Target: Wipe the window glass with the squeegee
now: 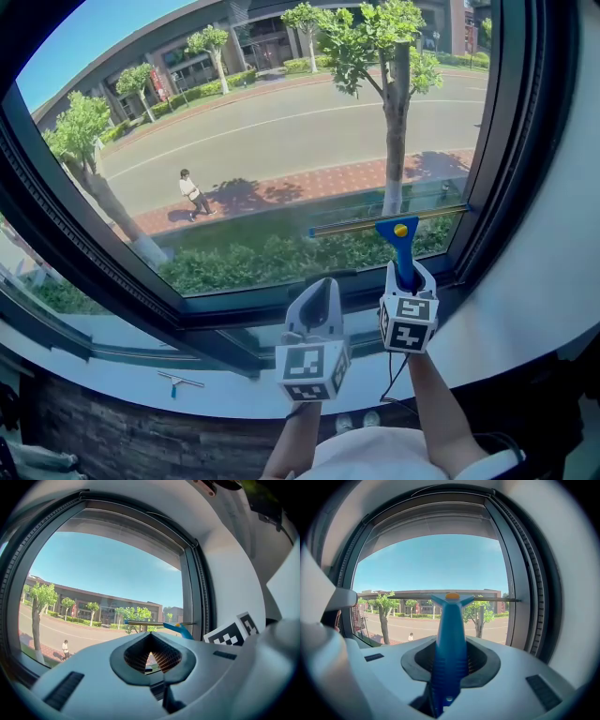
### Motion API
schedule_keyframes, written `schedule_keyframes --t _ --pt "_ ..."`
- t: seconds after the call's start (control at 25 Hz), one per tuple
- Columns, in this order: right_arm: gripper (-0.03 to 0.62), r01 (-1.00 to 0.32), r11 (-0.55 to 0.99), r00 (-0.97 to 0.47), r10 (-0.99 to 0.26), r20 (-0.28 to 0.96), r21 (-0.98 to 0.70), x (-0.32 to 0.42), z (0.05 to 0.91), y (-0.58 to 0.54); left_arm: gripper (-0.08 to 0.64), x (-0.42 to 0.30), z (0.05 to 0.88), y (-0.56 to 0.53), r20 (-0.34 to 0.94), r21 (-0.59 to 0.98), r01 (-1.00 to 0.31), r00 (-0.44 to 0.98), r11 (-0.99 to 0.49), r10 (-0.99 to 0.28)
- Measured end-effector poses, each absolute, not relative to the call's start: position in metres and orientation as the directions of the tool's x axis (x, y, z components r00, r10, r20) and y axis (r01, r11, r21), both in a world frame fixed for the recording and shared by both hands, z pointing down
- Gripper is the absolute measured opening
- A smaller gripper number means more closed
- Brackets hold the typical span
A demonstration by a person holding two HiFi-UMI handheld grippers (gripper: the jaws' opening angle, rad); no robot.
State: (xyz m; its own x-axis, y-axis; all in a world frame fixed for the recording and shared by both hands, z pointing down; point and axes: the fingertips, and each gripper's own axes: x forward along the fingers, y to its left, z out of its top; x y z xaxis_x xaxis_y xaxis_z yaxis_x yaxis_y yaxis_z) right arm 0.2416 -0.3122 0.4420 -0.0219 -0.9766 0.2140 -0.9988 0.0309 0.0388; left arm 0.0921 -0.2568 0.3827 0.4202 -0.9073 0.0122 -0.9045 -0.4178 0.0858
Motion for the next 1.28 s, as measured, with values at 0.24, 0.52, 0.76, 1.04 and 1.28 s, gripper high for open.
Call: schedule_keyframes --t 0.24,0.52,0.76,1.04,1.28 --pt "0.109 -0.999 0.028 -0.020 -0.976 0.216 0.035 0.241 0.446 -0.311 -0.006 0.092 0.382 -0.258 0.016 0.096 -0.902 0.425 -0.422 -0.905" --pt "0.109 -0.999 0.030 -0.022 -0.971 0.240 0.033 0.241 0.457 -0.309 -0.006 0.090 0.385 -0.260 0.020 0.095 -0.903 0.422 -0.419 -0.906" --pt "0.109 -0.999 0.031 -0.020 -0.967 0.255 0.038 0.242 0.464 -0.308 -0.005 0.091 0.387 -0.260 0.026 0.098 -0.903 0.423 -0.419 -0.906" --pt "0.109 -0.999 0.032 -0.021 -0.964 0.264 0.036 0.241 0.469 -0.308 -0.006 0.091 0.393 -0.261 0.036 0.098 -0.901 0.428 -0.423 -0.903" --pt "0.109 -0.999 0.034 -0.023 -0.959 0.284 0.035 0.242 0.479 -0.307 -0.006 0.090 0.393 -0.261 0.035 0.109 -0.899 0.429 -0.423 -0.903"
